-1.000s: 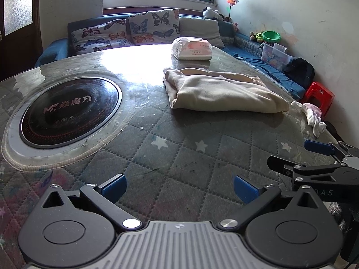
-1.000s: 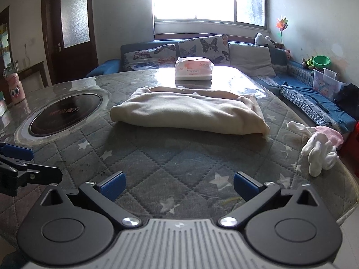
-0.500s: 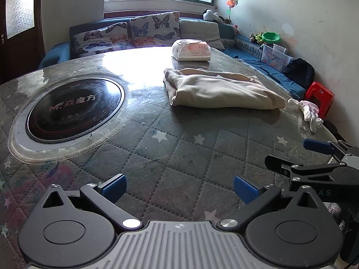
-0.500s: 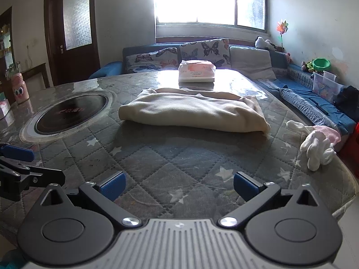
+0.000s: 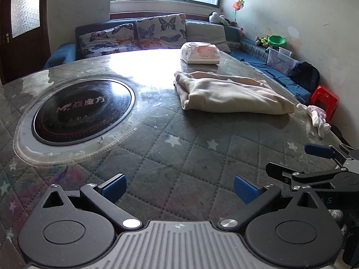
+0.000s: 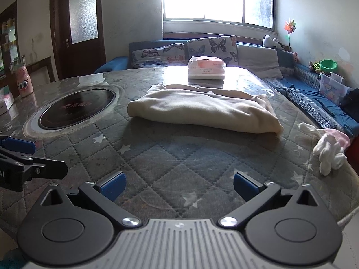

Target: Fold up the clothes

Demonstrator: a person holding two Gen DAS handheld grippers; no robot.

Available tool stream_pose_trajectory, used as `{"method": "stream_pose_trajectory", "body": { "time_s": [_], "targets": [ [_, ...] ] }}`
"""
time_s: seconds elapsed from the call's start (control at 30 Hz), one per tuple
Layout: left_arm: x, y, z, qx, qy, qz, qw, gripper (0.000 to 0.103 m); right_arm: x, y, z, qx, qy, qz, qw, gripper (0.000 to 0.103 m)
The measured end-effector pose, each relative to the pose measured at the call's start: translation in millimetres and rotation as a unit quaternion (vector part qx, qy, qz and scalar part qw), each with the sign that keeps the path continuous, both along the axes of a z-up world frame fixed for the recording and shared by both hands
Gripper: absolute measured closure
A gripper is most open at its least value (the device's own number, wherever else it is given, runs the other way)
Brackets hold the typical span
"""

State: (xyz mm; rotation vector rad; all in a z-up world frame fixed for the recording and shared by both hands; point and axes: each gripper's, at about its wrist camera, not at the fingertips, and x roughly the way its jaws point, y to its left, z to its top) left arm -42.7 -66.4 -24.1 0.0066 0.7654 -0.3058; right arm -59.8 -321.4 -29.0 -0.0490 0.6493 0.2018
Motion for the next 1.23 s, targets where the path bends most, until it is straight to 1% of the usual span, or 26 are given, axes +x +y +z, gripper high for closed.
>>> {"method": "stream_pose_trajectory", "body": {
  "time_s": [0.23,0.57,1.0,1.23],
  "targets": [
    [17.0,-0.6,0.6,0.002,0.007,0.007,0.9999,0.0,19.0,-0.7,-2.1,0.003,0.01,0.003,1.0,0.0],
    [35.8,-13.9,-1.1,0.009,0.017,-0.012,0.9997,0.0,34.7,-6.7,-4.0,0.005,0.017,-0.013,1.0,0.0],
    [60.8,-27.8,-3.5,0.022,0.016,-0.017,0.9995,0.0,60.3,-15.9,-4.8,0.01,0.023,-0.039,0.999,0.0],
    [69.6,-34.1,-4.2,0.025,0.006,-0.013,0.9996,0.0,68.8,-19.5,-7.7,0.011,0.028,-0.045,0.998,0.0]
  ]
}}
